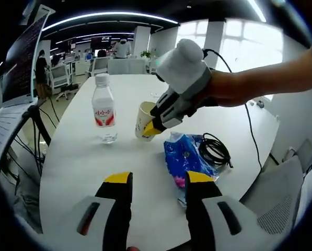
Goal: Arrange the tabletop items into an orderly group along one side of the table until the central work area is clear of visible clutter.
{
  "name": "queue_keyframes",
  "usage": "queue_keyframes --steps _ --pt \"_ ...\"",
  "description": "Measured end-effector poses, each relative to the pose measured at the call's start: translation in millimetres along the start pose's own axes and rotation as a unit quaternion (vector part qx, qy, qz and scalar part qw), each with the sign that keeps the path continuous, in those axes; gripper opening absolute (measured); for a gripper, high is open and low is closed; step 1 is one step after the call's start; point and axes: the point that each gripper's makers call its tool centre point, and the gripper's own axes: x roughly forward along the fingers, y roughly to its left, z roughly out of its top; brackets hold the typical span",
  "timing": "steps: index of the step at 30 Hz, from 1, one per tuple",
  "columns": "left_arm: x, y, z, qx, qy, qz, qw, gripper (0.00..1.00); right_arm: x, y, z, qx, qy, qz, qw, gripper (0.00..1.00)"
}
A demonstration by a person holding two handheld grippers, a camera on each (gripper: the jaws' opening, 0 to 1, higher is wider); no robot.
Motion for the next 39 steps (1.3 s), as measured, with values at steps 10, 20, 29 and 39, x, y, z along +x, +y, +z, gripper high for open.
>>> queue_keyframes --steps 10,20,29,39 --pt "2 6.9 -1.2 0.0 0.003 0.0 1.0 0.39 11 -16 1.3 -0.049 0.038 -0.013 0.998 0.01" --pt "2 8.6 0.1 -0.003 0.003 0.003 1.0 0.39 15 -18 7.7 -0.068 0.042 -0.016 0.9967 0.05" --pt "4 3.0 3.3 0.001 0.001 -0.001 1.0 0.39 2 -14 0.4 -0.083 0.041 -0.033 0.9952 0.13" --pt "5 -3.1 2.5 0.003 0.002 -0.007 1.0 0.38 -2 -17 3.6 -0.109 0.025 -0.03 0.9933 0.0"
